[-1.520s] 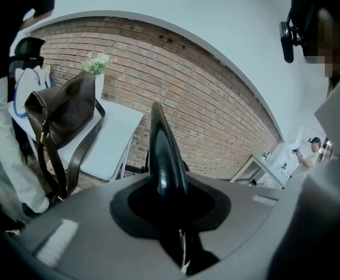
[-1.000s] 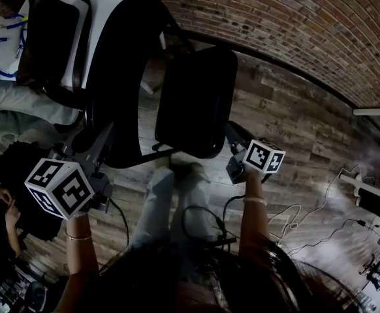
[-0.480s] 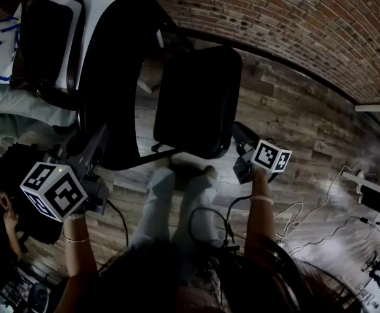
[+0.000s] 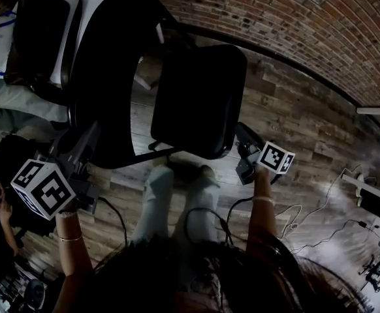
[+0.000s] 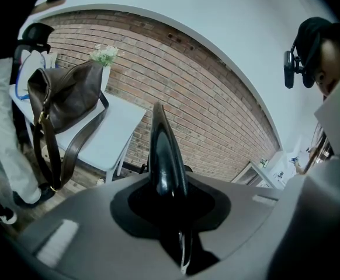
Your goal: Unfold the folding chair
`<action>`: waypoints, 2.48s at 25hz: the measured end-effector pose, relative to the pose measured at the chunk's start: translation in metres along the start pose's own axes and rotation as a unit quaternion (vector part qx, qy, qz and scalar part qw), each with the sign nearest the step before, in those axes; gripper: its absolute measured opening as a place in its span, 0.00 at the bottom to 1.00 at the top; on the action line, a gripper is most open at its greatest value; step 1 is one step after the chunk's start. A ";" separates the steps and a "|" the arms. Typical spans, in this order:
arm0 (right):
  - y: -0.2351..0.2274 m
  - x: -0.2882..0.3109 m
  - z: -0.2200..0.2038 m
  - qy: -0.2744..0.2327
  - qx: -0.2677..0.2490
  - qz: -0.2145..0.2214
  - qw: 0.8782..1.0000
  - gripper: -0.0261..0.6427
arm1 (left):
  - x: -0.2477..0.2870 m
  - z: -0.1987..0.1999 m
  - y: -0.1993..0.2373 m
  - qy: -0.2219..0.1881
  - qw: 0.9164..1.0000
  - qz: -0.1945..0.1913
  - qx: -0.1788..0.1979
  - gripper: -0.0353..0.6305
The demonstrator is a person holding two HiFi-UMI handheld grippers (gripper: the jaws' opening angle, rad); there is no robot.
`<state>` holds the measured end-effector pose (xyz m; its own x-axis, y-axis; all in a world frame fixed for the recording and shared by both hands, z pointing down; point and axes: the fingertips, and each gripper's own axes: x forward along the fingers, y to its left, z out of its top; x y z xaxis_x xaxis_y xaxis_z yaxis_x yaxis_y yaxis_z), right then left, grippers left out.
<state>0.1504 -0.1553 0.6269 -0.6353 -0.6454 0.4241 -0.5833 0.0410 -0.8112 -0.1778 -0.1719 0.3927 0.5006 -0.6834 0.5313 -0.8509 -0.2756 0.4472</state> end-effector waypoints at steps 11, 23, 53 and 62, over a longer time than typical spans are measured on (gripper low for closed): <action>-0.023 -0.009 0.004 -0.014 0.034 0.036 0.999 0.17 | 0.004 -0.006 -0.001 -0.006 1.000 -0.005 -0.006 0.16; -0.054 -0.018 0.006 -0.023 0.052 0.052 0.997 0.17 | 0.011 -0.014 0.000 -0.010 1.000 -0.009 -0.016 0.16; -0.136 -0.039 0.007 -0.040 0.117 0.051 0.991 0.15 | 0.035 -0.036 -0.019 -0.008 1.000 -0.011 -0.024 0.16; -0.153 -0.044 0.005 -0.039 0.121 0.045 0.991 0.14 | 0.038 -0.041 -0.023 -0.006 1.000 -0.010 -0.025 0.16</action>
<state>0.2703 -0.1372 0.7299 -0.6332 -0.7045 0.3205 -0.3815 -0.0763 -0.9212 -0.1327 -0.1634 0.4317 0.5156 -0.6867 0.5124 -0.8311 -0.2552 0.4942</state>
